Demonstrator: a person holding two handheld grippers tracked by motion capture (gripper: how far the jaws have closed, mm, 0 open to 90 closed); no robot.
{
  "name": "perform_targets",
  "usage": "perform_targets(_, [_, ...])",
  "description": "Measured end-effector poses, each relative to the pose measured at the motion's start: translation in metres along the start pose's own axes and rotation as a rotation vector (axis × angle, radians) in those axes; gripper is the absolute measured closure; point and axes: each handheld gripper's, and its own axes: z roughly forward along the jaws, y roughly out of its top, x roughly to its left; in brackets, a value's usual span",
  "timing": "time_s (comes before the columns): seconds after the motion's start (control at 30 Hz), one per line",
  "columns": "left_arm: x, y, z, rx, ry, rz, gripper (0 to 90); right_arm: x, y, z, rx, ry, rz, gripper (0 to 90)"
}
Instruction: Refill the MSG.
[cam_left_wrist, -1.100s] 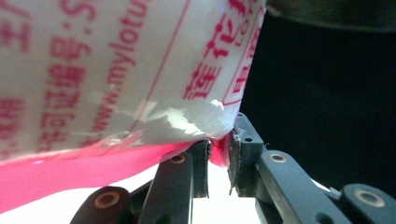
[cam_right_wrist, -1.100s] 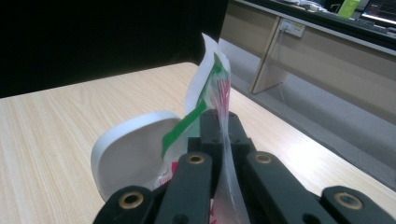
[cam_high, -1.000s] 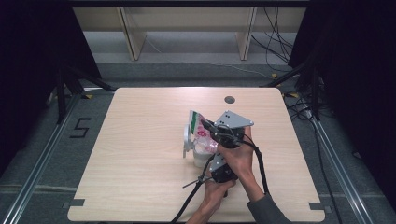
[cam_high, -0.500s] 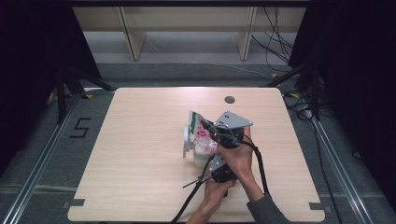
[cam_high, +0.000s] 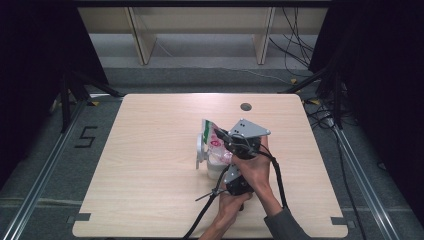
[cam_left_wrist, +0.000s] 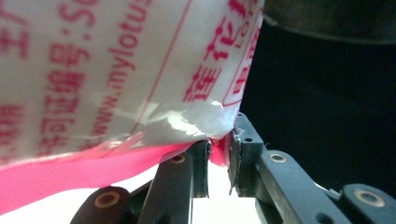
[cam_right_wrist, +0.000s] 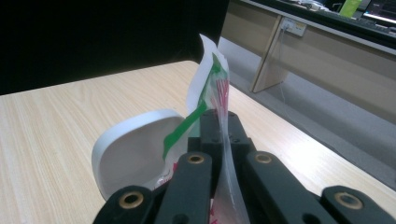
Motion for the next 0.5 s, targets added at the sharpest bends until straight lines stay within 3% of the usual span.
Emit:
perform_targets(0.1, [-0.0007,0.0002,0.0,-0.013,-0.009,-0.009,79.4,0.0006,0.0008,-0.0017,0.001,0.018,0.033,90.0])
perform_targets(0.13, [-0.0008,0.0004,-0.0001,-0.014,-0.009,-0.008,79.4,-0.0005,0.0013,-0.0024,-0.002,0.012,0.013,90.0])
perform_targets(0.37, [-0.0004,0.0008,0.0014,-0.006,0.001,0.002,79.4,0.0002,0.0012,-0.0019,-0.005,-0.006,0.003,90.0])
perform_targets(0.5, [-0.0007,0.0008,0.0017,-0.011,0.003,-0.001,79.4,0.0017,0.0017,-0.0024,0.011,0.023,0.039,90.0])
